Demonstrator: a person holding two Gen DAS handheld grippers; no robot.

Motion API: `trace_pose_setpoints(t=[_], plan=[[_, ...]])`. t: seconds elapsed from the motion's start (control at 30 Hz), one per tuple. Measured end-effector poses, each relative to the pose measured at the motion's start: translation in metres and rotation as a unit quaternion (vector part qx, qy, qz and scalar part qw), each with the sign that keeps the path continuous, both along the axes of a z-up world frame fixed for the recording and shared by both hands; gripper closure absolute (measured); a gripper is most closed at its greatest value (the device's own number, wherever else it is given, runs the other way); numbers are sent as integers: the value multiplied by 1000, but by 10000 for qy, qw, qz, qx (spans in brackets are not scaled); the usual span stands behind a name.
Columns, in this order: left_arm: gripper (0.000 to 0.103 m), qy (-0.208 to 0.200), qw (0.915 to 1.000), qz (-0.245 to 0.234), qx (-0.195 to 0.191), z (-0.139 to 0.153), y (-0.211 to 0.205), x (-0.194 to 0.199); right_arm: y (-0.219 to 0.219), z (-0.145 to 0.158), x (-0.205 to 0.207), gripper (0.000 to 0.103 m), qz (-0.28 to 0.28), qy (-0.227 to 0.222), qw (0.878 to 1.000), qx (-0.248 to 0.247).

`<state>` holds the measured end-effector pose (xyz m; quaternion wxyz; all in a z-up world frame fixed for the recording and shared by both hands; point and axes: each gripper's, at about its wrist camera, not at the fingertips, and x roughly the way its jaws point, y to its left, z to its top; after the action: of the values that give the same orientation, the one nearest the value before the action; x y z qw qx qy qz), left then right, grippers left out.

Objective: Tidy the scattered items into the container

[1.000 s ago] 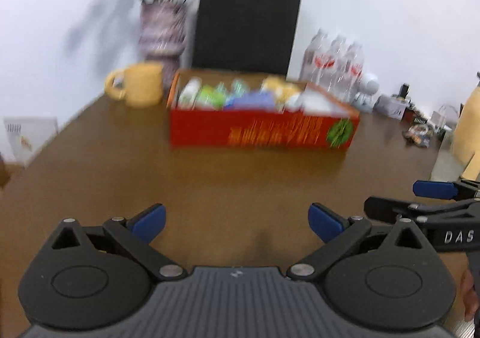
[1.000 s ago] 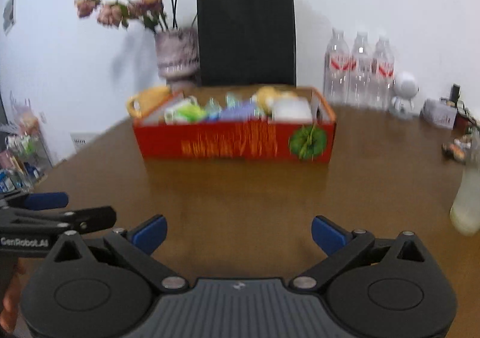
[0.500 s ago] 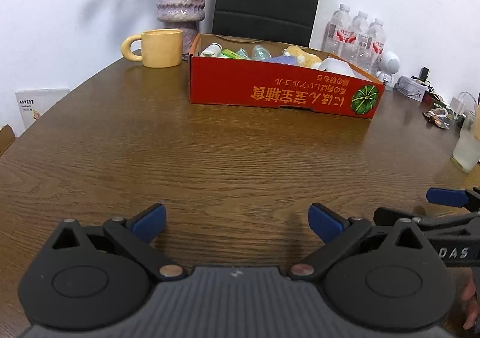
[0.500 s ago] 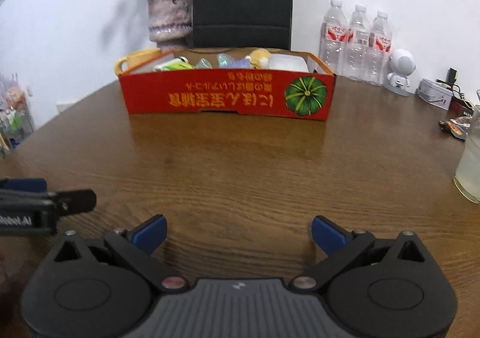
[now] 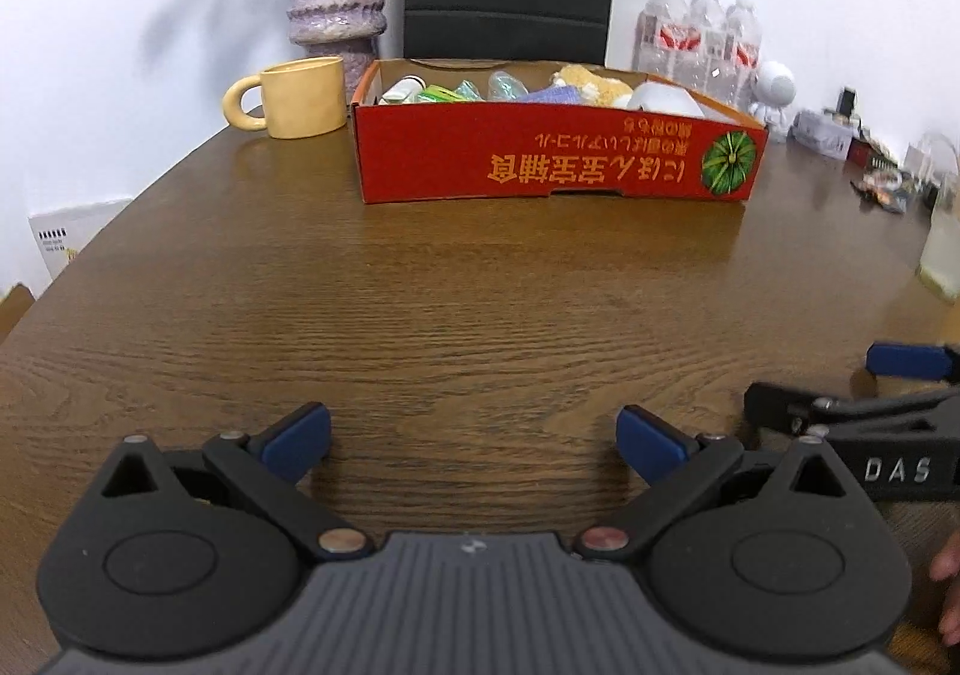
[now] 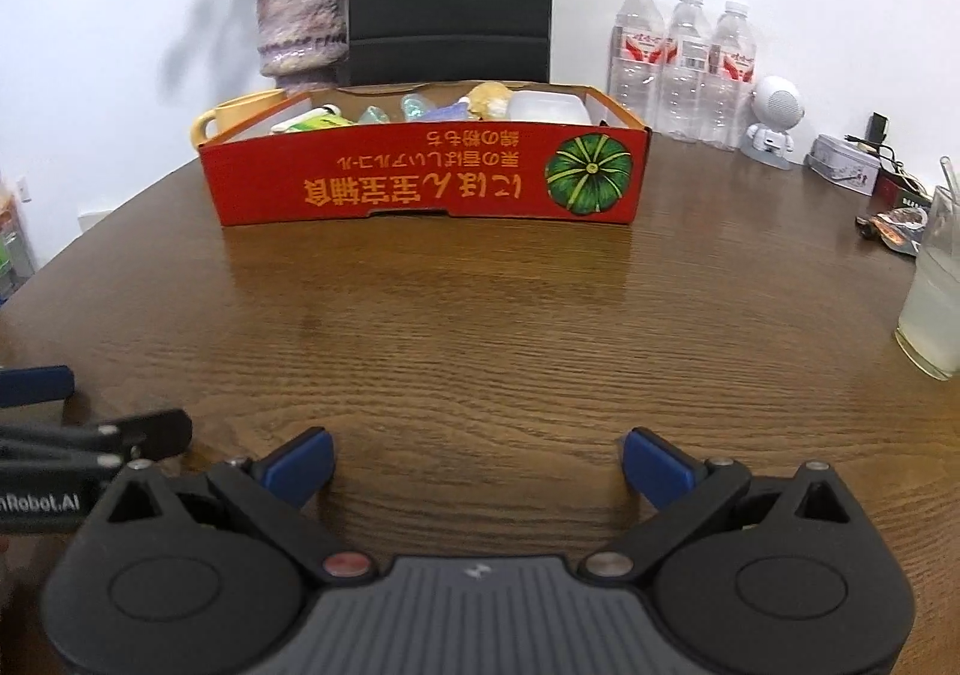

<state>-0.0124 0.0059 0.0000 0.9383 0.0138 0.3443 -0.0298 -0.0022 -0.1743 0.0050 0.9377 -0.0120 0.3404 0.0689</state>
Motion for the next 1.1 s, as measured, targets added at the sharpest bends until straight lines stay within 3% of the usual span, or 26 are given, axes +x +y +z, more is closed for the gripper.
trace_pose_setpoints(t=[1.1], plan=[[0,9,10000,32,26,0,-2,3,-1,1,-7,0,125,-7,9999,-7]])
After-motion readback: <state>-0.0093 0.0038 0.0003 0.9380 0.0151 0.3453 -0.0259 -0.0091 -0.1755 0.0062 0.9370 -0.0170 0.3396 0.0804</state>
